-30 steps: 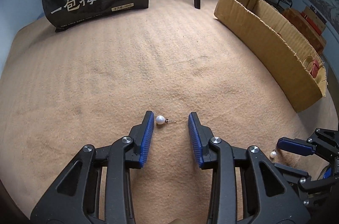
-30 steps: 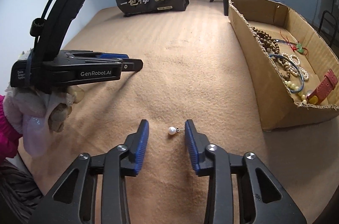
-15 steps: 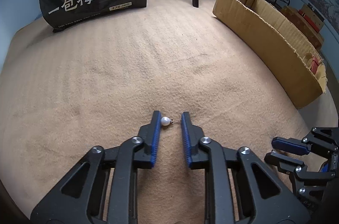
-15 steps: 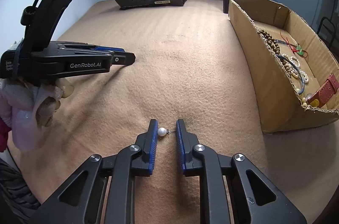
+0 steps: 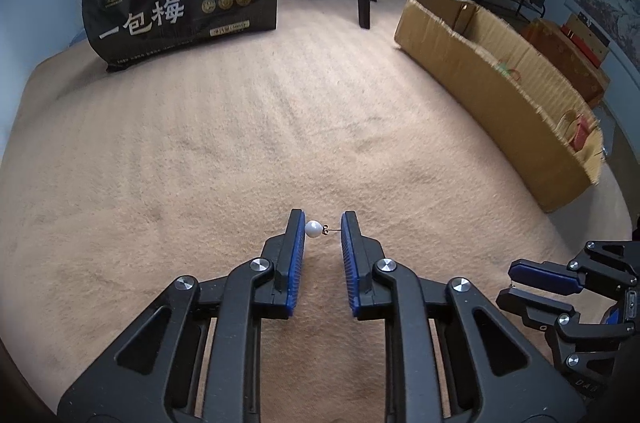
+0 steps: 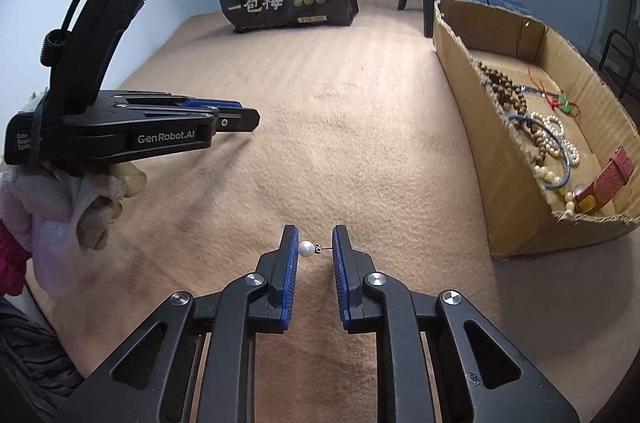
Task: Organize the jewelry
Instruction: 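Grasp one pearl stud earring with the left tool while the right tool grasps the other, then carry both pearl earrings over the cardboard box with both tools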
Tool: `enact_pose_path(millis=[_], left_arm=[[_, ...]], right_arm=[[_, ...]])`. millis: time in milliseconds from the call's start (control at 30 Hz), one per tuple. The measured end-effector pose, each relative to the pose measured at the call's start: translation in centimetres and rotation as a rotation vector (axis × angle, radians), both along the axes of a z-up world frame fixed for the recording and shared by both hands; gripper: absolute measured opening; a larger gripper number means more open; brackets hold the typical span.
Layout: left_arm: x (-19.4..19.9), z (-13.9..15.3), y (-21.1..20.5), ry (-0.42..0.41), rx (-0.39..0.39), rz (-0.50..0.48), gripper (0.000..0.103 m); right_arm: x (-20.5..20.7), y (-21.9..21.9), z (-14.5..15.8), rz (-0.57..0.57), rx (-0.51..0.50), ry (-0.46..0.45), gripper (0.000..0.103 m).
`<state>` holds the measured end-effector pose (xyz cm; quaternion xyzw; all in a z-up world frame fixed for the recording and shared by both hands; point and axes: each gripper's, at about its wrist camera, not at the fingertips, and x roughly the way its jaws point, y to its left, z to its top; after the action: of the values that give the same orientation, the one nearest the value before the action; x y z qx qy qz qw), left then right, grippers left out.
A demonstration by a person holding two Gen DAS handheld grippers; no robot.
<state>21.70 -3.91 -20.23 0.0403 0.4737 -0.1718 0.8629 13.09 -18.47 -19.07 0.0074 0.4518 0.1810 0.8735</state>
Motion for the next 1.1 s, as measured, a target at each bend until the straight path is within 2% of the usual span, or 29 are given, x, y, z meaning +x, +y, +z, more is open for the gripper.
enact_pose_path(millis=[533, 1100], left_arm=[[-1.8, 5.2, -2.6, -0.098, -0.068, -0.04, 0.017], [-2.4, 8.6, -7.4, -0.15, -0.14, -0.104, 0.017]], right_arm=[[-1.4, -2.3, 6.0, -0.021, 0.019, -0.132, 0.015], [0.0, -8.9, 11.7, -0.093, -0.014, -0.203, 0.015]])
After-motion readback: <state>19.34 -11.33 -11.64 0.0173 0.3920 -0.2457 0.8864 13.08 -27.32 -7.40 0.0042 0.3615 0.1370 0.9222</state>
